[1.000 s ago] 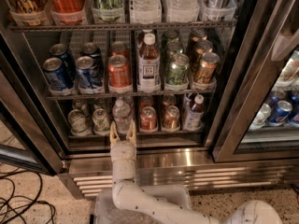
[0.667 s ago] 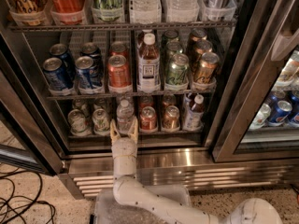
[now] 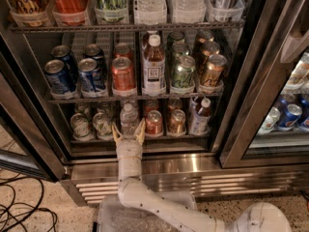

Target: Pick water bottle from bottom shelf of fridge

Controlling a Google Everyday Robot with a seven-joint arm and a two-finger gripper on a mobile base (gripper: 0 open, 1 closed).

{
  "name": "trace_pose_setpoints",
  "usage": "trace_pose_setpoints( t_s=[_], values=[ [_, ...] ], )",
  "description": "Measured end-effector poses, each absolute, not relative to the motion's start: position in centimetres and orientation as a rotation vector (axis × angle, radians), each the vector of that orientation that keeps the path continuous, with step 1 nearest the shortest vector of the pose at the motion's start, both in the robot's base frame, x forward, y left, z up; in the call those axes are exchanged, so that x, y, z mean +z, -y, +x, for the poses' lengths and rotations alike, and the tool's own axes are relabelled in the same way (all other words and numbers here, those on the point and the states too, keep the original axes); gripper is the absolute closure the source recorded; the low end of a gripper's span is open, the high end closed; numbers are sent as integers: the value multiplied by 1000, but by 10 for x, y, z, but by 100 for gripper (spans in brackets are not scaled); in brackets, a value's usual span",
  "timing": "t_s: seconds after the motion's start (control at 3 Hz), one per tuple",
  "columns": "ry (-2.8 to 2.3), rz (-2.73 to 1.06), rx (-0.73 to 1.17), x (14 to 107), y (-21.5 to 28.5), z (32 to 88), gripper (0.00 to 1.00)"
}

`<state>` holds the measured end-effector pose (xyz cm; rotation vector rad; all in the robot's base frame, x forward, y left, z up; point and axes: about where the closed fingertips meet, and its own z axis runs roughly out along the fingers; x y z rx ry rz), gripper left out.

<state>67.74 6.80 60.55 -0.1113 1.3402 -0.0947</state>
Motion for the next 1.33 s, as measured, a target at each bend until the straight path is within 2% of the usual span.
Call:
trace_pose_setpoints(
  t_s=[0.67,1.0,1.33],
  values=[
    [-1332,-129,-100,610,-74,698,58],
    [-1332,-129,-100,610,-74,698,64],
    [-1332,-129,-100,610,-74,698,64]
  ],
)
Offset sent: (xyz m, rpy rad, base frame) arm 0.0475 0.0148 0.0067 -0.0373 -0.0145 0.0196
